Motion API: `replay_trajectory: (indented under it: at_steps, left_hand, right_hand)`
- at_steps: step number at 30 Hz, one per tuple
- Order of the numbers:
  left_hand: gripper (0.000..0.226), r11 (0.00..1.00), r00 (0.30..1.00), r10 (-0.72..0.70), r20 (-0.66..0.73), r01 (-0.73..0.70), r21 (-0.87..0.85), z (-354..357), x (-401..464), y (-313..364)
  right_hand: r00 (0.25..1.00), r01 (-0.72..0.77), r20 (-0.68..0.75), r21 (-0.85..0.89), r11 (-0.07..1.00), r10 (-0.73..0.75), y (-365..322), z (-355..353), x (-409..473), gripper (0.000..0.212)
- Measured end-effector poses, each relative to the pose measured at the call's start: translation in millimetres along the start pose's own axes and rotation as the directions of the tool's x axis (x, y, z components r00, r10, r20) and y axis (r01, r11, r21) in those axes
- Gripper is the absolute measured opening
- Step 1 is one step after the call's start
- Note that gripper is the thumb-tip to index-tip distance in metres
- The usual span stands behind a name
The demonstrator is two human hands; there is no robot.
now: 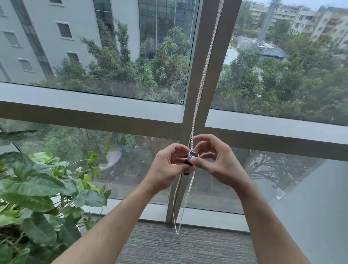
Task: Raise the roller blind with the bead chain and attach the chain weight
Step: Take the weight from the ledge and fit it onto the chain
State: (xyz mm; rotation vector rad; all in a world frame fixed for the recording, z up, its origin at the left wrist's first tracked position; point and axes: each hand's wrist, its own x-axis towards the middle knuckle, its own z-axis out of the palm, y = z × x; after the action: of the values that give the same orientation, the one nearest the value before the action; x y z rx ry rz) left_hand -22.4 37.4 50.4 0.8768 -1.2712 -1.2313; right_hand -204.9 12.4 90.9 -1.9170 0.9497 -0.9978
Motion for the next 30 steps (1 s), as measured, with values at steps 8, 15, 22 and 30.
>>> replay_trajectory:
  at_steps: [8, 15, 22, 30]
  left_hand:
    - [0.043, 0.998, 0.998, -0.024, 0.053, 0.027, -0.050, 1, -8, -8]
    - [0.040, 0.990, 0.995, 0.022, 0.092, -0.034, 0.134, -3, -14, -8]
    - [0.035, 0.967, 0.990, 0.036, 0.139, -0.069, 0.245, -9, -17, -9]
    - [0.025, 0.979, 0.981, -0.060, 0.184, 0.022, 0.205, -19, -20, -6]
  right_hand:
    - [0.941, -0.337, 0.139, 0.421, 0.842, 0.307, 41, 13, -13, 0.028]
    - [0.909, -0.399, 0.356, 0.599, 0.695, 0.215, 55, 26, -24, 0.039]
    - [0.926, -0.369, 0.321, 0.646, 0.669, 0.200, 58, 36, -24, 0.042]
    - [0.951, -0.310, 0.203, 0.677, 0.668, 0.235, 64, 46, -31, 0.035]
